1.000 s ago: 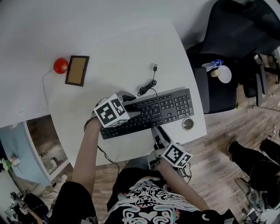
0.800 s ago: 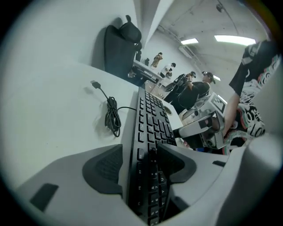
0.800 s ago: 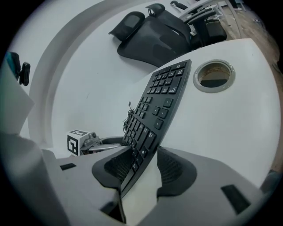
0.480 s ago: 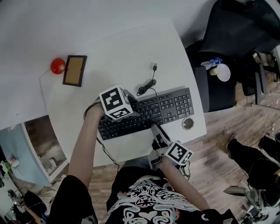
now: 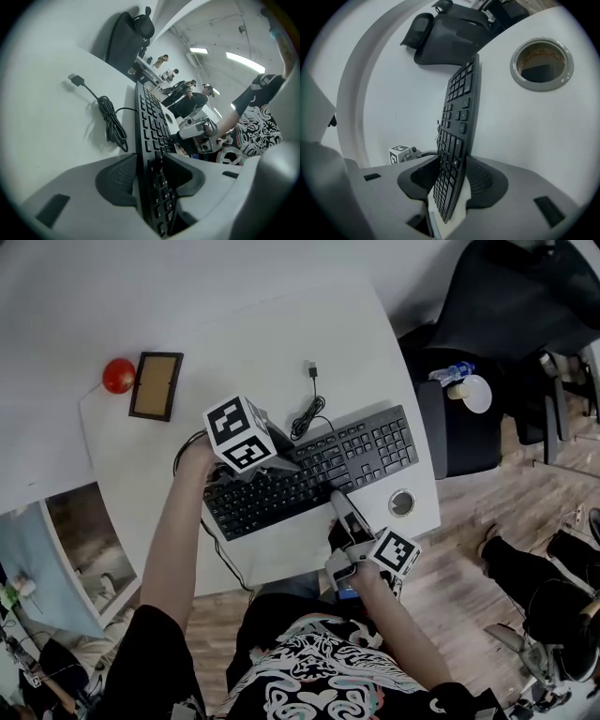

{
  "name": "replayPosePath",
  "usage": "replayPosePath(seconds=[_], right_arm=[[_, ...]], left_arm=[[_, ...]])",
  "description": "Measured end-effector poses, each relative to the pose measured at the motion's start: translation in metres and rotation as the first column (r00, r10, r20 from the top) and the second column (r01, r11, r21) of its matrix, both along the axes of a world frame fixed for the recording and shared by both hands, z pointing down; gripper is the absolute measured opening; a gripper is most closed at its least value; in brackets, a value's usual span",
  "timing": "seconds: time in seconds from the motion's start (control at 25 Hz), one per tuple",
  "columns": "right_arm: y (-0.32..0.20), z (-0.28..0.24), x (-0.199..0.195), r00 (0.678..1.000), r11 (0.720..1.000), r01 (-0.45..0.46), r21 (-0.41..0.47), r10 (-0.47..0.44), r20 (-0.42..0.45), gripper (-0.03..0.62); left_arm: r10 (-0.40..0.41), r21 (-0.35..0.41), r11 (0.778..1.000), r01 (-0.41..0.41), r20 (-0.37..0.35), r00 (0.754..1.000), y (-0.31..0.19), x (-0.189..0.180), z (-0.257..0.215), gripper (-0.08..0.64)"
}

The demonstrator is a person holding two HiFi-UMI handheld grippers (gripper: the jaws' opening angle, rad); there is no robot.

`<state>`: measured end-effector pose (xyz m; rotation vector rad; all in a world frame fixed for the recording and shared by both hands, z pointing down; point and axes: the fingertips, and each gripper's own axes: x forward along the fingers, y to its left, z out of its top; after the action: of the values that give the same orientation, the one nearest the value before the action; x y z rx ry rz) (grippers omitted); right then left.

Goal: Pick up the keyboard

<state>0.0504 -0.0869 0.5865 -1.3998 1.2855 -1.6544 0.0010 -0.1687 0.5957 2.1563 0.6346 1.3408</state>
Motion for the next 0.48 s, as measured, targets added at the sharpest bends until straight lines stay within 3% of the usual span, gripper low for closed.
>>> replayPosePath(seconds=[0.2,0.48], right_arm=[[0.001,0.004,0.003,0.999,0.999,0.033,-0.021,-0.033,0.015,0.173],[0.0,0.003,0.001,0.998,1.0,0.005,-0.022,-0.003,0.061,0.172]], left_arm=[[0.02,-0.096,0.995,-0.017,0.028,0.999,0.006,0.01,-0.002,0.175],[0.085,-0.129,0.989,-0.078,0.048,0.995,0.009,0.015,-0.003,0.172]])
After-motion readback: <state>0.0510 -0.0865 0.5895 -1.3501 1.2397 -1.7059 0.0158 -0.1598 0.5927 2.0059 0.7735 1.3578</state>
